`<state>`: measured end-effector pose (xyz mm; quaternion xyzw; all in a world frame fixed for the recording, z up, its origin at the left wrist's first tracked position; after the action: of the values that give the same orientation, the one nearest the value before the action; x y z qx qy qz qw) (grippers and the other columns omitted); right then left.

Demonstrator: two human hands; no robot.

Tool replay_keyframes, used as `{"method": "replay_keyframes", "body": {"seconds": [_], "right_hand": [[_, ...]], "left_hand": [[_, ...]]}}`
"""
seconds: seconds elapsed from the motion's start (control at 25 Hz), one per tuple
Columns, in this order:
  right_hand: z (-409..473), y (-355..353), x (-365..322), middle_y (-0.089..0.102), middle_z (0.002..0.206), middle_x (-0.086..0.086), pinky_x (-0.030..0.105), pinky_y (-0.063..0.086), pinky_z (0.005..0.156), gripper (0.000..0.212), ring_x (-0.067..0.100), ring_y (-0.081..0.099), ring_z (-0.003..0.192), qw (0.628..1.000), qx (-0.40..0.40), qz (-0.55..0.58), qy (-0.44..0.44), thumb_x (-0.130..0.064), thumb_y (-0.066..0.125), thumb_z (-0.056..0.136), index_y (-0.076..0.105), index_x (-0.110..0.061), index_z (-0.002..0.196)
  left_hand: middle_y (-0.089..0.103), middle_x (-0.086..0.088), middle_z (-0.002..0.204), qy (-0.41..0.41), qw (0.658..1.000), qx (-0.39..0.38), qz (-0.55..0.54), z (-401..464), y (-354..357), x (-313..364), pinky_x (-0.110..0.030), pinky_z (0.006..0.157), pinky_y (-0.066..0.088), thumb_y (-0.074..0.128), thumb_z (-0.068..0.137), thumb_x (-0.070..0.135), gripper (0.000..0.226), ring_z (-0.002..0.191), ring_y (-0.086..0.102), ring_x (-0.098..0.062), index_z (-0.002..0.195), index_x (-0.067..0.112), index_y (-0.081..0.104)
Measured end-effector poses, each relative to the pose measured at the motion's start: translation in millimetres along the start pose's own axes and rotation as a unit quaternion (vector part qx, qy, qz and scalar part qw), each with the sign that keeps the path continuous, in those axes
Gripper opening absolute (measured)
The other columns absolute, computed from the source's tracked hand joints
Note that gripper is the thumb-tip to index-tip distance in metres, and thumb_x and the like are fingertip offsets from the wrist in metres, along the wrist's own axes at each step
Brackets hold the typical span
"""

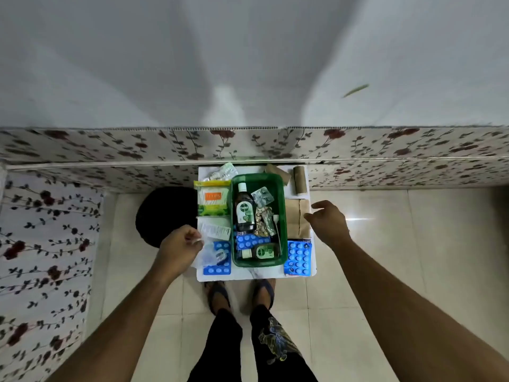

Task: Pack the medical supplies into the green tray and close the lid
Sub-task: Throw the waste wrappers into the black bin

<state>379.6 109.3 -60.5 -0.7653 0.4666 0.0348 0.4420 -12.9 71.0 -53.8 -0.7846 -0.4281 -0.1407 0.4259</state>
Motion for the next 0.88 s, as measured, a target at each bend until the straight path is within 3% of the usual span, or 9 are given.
{"method": "replay_keyframes", "body": {"seconds": [0.16, 0.32, 0.44, 0.56, 0.64, 0.76, 0.88], "right_hand": [[21.9, 26.4, 22.2, 0.062, 0.122, 0.010, 0.036, 0.046, 0.082, 0.065, 0.029, 0.060, 0.112, 0.997, -0.002, -0.075, 0.018, -0.039, 0.073, 0.079, 0.048, -0.016, 0.134], [33.2, 37.2, 32.9, 0.066, 0.121, 0.009, 0.039, 0.047, 0.080, 0.074, 0.030, 0.061, 0.111, 0.995, 0.006, -0.102, 0.013, -0.049, 0.073, 0.076, 0.044, -0.017, 0.136], [39.1, 46.0, 36.3, 0.070, 0.114, 0.006, 0.035, 0.044, 0.073, 0.068, 0.029, 0.064, 0.104, 0.994, 0.023, -0.109, 0.011, -0.050, 0.072, 0.074, 0.048, -0.020, 0.130], [39.1, 47.2, 39.5, 0.071, 0.105, 0.006, 0.033, 0.042, 0.069, 0.053, 0.024, 0.060, 0.086, 0.996, 0.041, -0.078, 0.023, -0.045, 0.074, 0.074, 0.057, -0.020, 0.118], [37.6, 45.2, 38.4, 0.071, 0.103, 0.007, 0.033, 0.047, 0.069, 0.037, 0.022, 0.059, 0.081, 0.998, 0.036, -0.041, 0.026, -0.035, 0.072, 0.078, 0.062, -0.018, 0.109], [23.9, 29.2, 24.0, 0.073, 0.100, 0.009, 0.030, 0.047, 0.068, 0.025, 0.022, 0.061, 0.079, 0.999, 0.037, -0.010, 0.006, -0.020, 0.064, 0.083, 0.067, -0.012, 0.106], [-5.7, -12.1, -10.4, 0.069, 0.090, 0.001, 0.029, 0.041, 0.063, 0.019, 0.021, 0.058, 0.077, 0.995, 0.095, -0.011, -0.031, -0.019, 0.060, 0.086, 0.067, -0.014, 0.103]], "left_hand": [[0.058, -0.008, 0.103, 0.013, 0.997, 0.046, 0.063, 9.5, 12.0, -25.3, -0.030, 0.073, 0.043, 0.074, 0.081, 0.021, 0.023, 0.091, 0.060, -0.021, 0.093, 0.017, 0.056], [0.052, -0.002, 0.107, 0.031, 0.996, 0.015, 0.079, 5.8, 28.7, -30.5, -0.028, 0.074, 0.041, 0.083, 0.071, 0.031, 0.048, 0.093, 0.055, -0.016, 0.105, 0.019, 0.050], [0.053, -0.001, 0.107, 0.037, 0.994, 0.001, 0.101, 6.1, 39.7, -34.5, -0.026, 0.069, 0.040, 0.085, 0.069, 0.030, 0.053, 0.091, 0.056, -0.016, 0.106, 0.021, 0.049], [0.065, -0.004, 0.104, 0.045, 0.991, 0.023, 0.120, 7.5, 39.1, -35.7, -0.025, 0.068, 0.038, 0.078, 0.077, 0.020, 0.039, 0.089, 0.062, -0.022, 0.107, 0.016, 0.053], [0.068, -0.001, 0.099, 0.053, 0.994, 0.034, 0.091, 4.4, 33.7, -34.1, -0.020, 0.065, 0.038, 0.069, 0.084, 0.017, 0.029, 0.087, 0.063, -0.020, 0.110, 0.015, 0.057], [0.065, 0.005, 0.110, 0.053, 0.998, 0.016, 0.034, -1.0, 23.7, -32.0, -0.010, 0.070, 0.040, 0.060, 0.088, 0.009, 0.038, 0.096, 0.061, -0.014, 0.126, 0.016, 0.058], [0.068, 0.004, 0.110, 0.037, 0.999, 0.020, 0.006, -1.2, 1.3, -30.9, -0.012, 0.074, 0.044, 0.060, 0.088, 0.003, 0.032, 0.095, 0.063, -0.013, 0.115, 0.018, 0.068]]}}
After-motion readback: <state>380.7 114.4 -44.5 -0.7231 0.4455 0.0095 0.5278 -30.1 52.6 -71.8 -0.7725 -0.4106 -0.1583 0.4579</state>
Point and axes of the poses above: each hand's wrist, its own z-axis towards the middle knuckle, its own y-axis out of the palm, x = y × z, the point moved 9 cm from there along z, towards the middle knuckle
